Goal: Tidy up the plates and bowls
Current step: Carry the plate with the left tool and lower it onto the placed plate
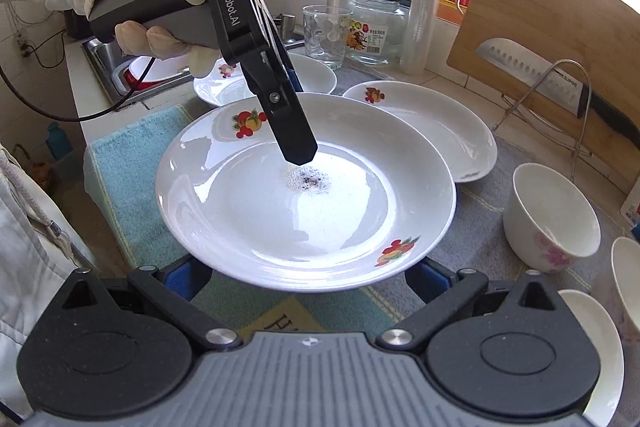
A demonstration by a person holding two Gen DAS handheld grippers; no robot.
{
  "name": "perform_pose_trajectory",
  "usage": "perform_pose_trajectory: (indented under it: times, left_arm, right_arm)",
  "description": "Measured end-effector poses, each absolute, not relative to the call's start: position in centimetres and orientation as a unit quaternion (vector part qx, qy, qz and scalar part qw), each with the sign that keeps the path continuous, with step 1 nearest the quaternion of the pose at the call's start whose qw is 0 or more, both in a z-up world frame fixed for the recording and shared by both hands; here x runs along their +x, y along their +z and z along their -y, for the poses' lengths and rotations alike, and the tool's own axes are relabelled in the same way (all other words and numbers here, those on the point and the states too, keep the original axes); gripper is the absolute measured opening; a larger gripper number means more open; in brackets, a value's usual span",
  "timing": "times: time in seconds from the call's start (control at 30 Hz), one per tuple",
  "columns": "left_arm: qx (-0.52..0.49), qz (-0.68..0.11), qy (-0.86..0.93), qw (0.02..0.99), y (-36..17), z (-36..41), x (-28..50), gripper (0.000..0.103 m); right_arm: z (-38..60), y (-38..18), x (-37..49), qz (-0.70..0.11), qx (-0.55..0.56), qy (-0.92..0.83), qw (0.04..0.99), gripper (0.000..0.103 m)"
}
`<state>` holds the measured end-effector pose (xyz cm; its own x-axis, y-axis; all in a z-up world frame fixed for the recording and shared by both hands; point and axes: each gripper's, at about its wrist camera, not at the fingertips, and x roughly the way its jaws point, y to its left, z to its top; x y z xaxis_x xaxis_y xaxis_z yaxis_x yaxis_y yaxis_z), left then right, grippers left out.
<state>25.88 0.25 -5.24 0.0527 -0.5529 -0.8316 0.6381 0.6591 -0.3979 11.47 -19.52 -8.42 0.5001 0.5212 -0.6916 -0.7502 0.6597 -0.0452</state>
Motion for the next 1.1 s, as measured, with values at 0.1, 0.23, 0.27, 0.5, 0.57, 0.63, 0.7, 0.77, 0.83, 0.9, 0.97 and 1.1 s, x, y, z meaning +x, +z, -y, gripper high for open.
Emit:
perform_pose_trajectory:
  times: [0.1, 0.23, 0.27, 0.5, 0.57, 0.63, 0.7, 0.77, 0.83, 0.9, 0.97, 1.1]
  left_arm:
    - [0.027, -0.548, -0.397, 0.736, -4.8, -2.3, 25.9, 0.097]
    - [0.011, -0.543, -0.379, 0.749, -4.3, -4.9, 26.0, 0.097]
    - [0.008, -0.541, -0.375, 0.753, -4.2, -5.6, 26.1, 0.097]
    - [-0.015, -0.534, -0.346, 0.772, -4.1, -10.3, 26.8, 0.097]
    - [-0.02, -0.532, -0.339, 0.775, -4.2, -11.6, 27.1, 0.097]
    - [-0.025, -0.532, -0.335, 0.777, -4.4, -12.5, 27.5, 0.097]
    - [-0.029, -0.53, -0.332, 0.78, -4.5, -13.4, 27.9, 0.097]
    - [-0.031, -0.53, -0.329, 0.781, -4.8, -14.1, 28.3, 0.097]
    - [-0.035, -0.53, -0.327, 0.782, -5.0, -14.8, 28.7, 0.097]
    - [-0.039, -0.53, -0.326, 0.782, -5.4, -15.3, 29.1, 0.097]
    - [-0.041, -0.53, -0.325, 0.782, -5.7, -15.7, 29.5, 0.097]
    - [-0.044, -0.534, -0.326, 0.779, -6.3, -16.1, 30.1, 0.097]
  right_arm:
    - [18.1, -8.2, 12.4, -0.325, -0.181, 0.391, 0.842, 0.103]
    - [16.2, -8.0, 14.0, -0.322, -0.183, 0.415, 0.831, 0.103]
    - [15.6, -7.9, 14.4, -0.321, -0.186, 0.42, 0.828, 0.103]
    - [11.6, -7.7, 16.7, -0.316, -0.193, 0.45, 0.812, 0.103]
    - [10.5, -7.8, 17.3, -0.318, -0.193, 0.455, 0.809, 0.103]
    - [9.6, -8.0, 17.8, -0.321, -0.193, 0.458, 0.806, 0.103]
    - [8.8, -8.1, 18.4, -0.324, -0.192, 0.461, 0.804, 0.103]
    - [8.2, -8.2, 18.9, -0.327, -0.189, 0.463, 0.802, 0.103]
    - [7.5, -8.3, 19.4, -0.33, -0.188, 0.463, 0.8, 0.103]
    - [7.1, -8.4, 19.8, -0.334, -0.189, 0.464, 0.799, 0.103]
    - [6.8, -8.4, 20.1, -0.338, -0.187, 0.463, 0.798, 0.103]
    - [6.4, -8.4, 20.6, -0.345, -0.185, 0.463, 0.796, 0.103]
